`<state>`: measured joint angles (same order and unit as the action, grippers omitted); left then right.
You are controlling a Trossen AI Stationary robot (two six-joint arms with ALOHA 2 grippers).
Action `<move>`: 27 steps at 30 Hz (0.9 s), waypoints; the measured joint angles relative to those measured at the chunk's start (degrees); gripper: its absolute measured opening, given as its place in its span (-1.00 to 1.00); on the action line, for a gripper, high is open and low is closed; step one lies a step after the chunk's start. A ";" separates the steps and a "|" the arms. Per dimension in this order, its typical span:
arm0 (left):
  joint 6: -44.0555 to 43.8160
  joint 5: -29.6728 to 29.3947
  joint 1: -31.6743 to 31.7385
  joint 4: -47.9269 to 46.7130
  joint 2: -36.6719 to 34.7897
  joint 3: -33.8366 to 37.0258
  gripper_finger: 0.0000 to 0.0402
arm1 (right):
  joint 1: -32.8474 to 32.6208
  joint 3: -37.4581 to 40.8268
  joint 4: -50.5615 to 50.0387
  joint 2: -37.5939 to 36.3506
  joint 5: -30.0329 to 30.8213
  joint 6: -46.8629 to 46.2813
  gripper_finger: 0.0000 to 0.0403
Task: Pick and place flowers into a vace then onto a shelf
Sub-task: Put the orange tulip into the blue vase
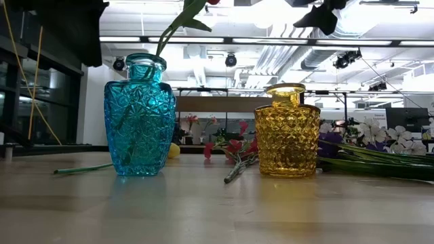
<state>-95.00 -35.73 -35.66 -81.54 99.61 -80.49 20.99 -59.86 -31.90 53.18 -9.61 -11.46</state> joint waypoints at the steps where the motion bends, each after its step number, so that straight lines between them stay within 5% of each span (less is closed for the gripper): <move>1: 0.03 0.56 0.00 0.53 0.00 0.00 -0.39 | 0.01 0.00 -0.01 0.01 0.26 0.00 0.36; 15: -0.66 13.76 -0.96 0.90 0.00 0.00 -0.39 | 0.00 0.00 0.00 0.01 0.26 0.09 0.36; 27: -17.98 19.96 -10.45 3.02 0.00 0.00 -0.39 | 0.01 -0.02 -0.02 0.01 0.09 1.44 0.36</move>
<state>-112.99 -15.78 -46.11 -78.53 99.61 -80.49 20.99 -59.87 -31.92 53.19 -9.52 -10.02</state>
